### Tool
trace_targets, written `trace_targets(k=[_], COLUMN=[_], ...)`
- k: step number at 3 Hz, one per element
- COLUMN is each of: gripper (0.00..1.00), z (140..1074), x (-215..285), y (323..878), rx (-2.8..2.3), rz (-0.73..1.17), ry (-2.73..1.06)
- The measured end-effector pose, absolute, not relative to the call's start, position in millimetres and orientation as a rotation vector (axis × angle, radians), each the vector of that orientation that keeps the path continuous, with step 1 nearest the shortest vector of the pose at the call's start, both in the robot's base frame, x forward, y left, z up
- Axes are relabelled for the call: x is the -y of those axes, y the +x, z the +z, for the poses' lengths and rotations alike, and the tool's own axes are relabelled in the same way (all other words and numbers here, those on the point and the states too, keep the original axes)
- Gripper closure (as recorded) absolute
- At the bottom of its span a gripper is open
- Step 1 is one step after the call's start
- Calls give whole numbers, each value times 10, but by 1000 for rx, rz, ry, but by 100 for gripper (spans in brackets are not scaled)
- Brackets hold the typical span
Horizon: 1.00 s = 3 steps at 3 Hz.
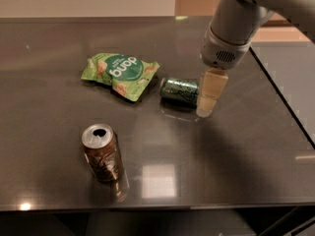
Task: Move green can near orange can
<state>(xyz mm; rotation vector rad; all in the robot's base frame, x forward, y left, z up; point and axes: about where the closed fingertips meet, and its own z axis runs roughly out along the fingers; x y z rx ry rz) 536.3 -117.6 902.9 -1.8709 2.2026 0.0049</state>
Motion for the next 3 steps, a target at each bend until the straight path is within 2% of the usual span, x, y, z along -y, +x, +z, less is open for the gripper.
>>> trace_targets(k=[2, 3], gripper=[0, 17], z=[8539, 8408], x=[1043, 1026], y=[5623, 5678], rx=[-2303, -2338], rz=[26, 30], ry=[-1879, -1875])
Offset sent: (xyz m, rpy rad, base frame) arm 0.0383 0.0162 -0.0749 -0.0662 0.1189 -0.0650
